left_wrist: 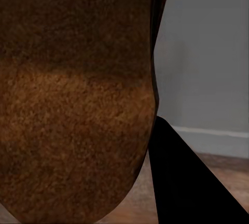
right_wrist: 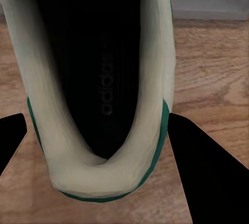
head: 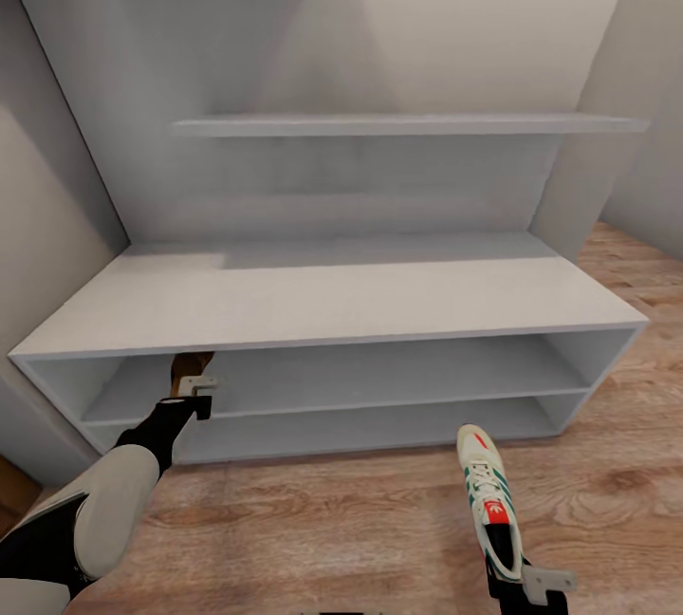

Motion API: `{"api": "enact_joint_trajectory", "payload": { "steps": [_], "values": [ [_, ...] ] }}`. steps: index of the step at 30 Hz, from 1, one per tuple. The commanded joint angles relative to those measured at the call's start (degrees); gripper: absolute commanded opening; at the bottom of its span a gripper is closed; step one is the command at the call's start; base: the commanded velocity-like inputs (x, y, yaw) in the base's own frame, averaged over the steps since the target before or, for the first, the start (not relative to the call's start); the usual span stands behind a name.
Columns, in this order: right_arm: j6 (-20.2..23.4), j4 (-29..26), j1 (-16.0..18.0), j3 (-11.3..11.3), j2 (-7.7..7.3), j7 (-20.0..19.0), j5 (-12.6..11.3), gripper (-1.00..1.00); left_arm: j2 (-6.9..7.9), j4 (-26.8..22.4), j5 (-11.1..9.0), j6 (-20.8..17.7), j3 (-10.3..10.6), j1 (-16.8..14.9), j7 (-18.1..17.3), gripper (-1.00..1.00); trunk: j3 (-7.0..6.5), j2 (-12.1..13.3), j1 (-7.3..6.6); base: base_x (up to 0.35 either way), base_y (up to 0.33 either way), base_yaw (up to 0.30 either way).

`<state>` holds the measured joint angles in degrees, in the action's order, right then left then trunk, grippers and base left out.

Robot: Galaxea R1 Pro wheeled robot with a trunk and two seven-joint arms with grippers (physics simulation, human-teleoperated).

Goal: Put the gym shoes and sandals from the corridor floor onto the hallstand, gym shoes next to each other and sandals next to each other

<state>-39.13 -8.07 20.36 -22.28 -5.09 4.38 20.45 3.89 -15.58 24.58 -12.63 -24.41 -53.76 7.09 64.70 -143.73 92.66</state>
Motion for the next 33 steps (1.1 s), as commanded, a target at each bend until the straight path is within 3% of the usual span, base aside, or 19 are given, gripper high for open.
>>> {"api": "enact_joint_trajectory", "payload": {
  "steps": [1,23,33],
  "values": [
    [-0.2,0.1,0.0,-0.1,0.00,0.4,0.6,-1.00,-0.03,-0.1,0.5,-0.3,-0.2,0.0,-0.1,-1.00,0.05,0.0,-0.01,0.043,0.031,0.000],
    [-0.1,0.2,0.0,-0.1,0.00,0.3,0.6,-1.00,-0.03,0.0,0.4,-0.2,-0.2,0.0,-0.1,-1.00,0.05,0.0,-0.01,0.134,0.035,0.000],
    [-0.1,0.2,0.0,-0.1,0.00,0.3,0.6,-1.00,-0.07,0.0,0.4,-0.1,-0.2,0.0,-0.5,-1.00,0.05,0.0,-0.01,0.023,0.000,0.000]
  ]
}}
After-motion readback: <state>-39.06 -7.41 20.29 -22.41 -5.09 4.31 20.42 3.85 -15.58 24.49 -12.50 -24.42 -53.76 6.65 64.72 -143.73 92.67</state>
